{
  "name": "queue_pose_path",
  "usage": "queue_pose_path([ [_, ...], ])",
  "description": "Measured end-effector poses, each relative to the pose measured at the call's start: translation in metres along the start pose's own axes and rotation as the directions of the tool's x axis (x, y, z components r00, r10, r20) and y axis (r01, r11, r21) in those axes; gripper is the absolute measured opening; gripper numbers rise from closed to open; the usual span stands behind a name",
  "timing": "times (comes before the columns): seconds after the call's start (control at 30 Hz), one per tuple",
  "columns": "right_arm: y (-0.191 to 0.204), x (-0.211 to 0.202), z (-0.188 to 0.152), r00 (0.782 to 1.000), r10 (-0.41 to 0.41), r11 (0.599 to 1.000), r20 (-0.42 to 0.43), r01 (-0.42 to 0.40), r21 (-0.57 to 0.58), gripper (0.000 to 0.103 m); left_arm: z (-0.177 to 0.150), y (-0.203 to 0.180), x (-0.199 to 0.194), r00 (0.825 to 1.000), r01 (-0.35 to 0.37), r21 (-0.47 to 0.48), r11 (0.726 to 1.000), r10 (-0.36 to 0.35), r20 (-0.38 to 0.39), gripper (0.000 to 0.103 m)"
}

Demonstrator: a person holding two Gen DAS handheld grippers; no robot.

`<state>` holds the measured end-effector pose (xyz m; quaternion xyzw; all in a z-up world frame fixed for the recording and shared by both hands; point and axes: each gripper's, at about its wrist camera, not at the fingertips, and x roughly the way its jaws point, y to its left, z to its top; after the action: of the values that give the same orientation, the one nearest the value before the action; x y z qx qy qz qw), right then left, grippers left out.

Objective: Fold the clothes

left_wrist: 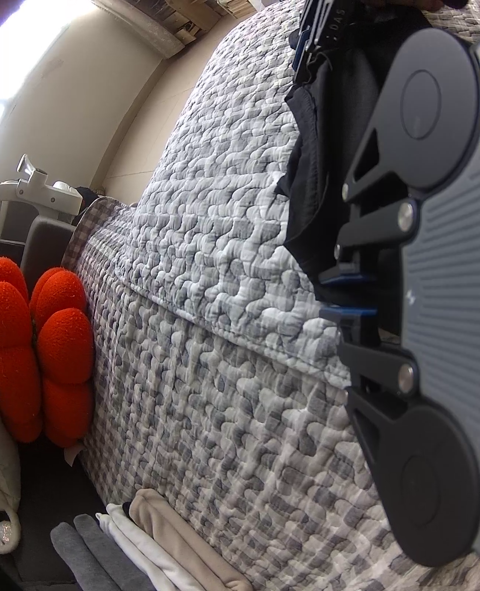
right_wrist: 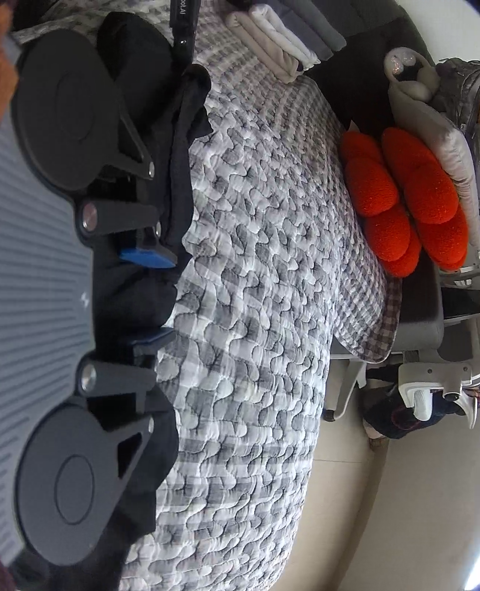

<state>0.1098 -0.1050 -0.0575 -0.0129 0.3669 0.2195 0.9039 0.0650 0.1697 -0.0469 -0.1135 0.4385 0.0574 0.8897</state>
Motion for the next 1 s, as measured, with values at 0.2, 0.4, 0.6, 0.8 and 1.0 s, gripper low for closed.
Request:
queue_pose_path([
  [0.2, 0.014, -0.010, -0.003, 0.997, -0.055, 0.996, 0.054, 0.059, -0.067, 0.013, 0.002, -0.004, 0.002, 0.999, -0.019, -0.002, 1.000, 0.019, 0.035, 0.011],
  [0.4, 0.023, -0.026, -0.003, 0.951, -0.220, 0.961, 0.217, 0.249, -0.118, 0.008, 0.013, -0.022, 0.009, 0.991, -0.056, -0.020, 0.998, 0.058, 0.119, 0.009],
  [0.6, 0.012, -0.042, 0.002, 0.877, -0.336, 0.920, 0.343, 0.383, -0.079, 0.008, 0.028, -0.061, 0.015, 0.968, -0.082, 0.045, 0.996, 0.068, 0.243, 0.008],
  [0.8, -0.011, -0.041, 0.019, 0.801, -0.447, 0.870, 0.400, 0.493, -0.017, 0.008, 0.057, -0.115, 0.019, 0.923, -0.156, 0.194, 0.968, 0.073, 0.379, 0.008],
  [1.0, -0.039, -0.029, 0.038, 0.737, -0.533, 0.822, 0.416, 0.567, 0.049, 0.008, 0.091, -0.158, 0.033, 0.887, -0.213, 0.293, 0.932, 0.059, 0.458, 0.000],
])
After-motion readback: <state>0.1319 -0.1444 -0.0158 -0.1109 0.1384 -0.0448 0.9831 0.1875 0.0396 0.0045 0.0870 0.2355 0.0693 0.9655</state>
